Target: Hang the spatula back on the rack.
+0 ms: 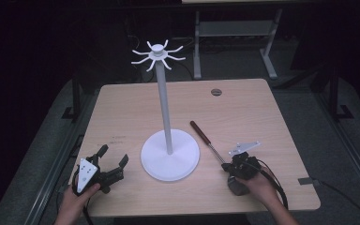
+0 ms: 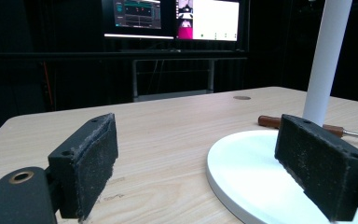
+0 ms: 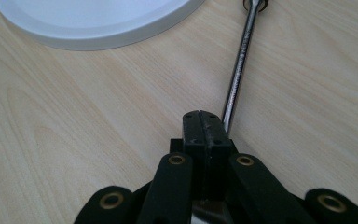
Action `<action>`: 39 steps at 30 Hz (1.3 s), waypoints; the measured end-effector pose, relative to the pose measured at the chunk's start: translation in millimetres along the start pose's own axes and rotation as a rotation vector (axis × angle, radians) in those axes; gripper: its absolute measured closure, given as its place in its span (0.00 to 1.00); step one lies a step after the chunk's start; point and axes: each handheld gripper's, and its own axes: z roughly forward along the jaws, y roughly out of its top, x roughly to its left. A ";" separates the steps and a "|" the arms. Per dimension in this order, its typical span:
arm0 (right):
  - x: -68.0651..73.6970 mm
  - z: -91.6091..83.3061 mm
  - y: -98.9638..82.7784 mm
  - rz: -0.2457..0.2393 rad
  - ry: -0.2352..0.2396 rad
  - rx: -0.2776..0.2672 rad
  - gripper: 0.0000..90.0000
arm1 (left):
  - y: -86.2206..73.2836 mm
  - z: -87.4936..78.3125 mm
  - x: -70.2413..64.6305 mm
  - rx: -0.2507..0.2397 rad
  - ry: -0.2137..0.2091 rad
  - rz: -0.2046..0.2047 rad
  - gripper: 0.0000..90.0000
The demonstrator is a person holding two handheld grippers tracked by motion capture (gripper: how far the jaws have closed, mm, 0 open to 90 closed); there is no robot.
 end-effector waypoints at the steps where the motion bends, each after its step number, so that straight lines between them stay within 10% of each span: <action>1: -0.3 0.6 -0.1 0.003 0.005 -0.002 1.00 | -0.1 0.0 0.0 -0.001 0.000 -0.002 0.14; 39: -61.9 -12.8 -9.4 0.058 -0.141 -0.013 1.00 | -0.1 -0.1 0.1 -0.003 0.002 -0.006 0.14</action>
